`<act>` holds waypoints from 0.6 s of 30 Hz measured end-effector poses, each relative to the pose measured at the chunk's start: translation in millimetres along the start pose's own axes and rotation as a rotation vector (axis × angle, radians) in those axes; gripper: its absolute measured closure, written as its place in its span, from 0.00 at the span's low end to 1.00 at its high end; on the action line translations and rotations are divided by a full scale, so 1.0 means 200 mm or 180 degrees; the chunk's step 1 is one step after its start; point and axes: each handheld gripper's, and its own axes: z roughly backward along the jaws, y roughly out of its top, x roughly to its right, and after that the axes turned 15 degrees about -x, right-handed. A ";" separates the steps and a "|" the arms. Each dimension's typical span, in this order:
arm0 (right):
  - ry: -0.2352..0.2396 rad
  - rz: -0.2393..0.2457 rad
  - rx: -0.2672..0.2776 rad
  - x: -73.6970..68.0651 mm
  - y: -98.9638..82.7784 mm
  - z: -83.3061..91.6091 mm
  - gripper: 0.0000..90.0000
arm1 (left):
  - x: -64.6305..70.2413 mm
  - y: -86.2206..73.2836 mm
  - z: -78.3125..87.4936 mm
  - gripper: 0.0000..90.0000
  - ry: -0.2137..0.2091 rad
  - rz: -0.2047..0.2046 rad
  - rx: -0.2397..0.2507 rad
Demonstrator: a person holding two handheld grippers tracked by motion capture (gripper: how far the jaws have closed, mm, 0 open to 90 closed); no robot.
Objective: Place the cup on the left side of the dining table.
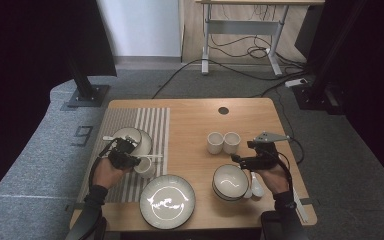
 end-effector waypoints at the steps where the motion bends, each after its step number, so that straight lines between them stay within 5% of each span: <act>1: 0.0000 -0.0006 0.0003 0.00 0.00 0.00 0.15 | 0.00 0.00 0.00 0.92 0.0004 0.0006 0.0004; 8: 0.0003 -0.0032 0.0011 0.01 -0.01 0.00 0.15 | -0.01 0.00 0.00 0.92 -0.0001 0.0017 0.0012; 18: -0.0029 -0.0020 0.0007 0.02 -0.03 0.00 0.15 | -0.02 -0.01 -0.01 0.83 -0.0108 -0.0016 0.0229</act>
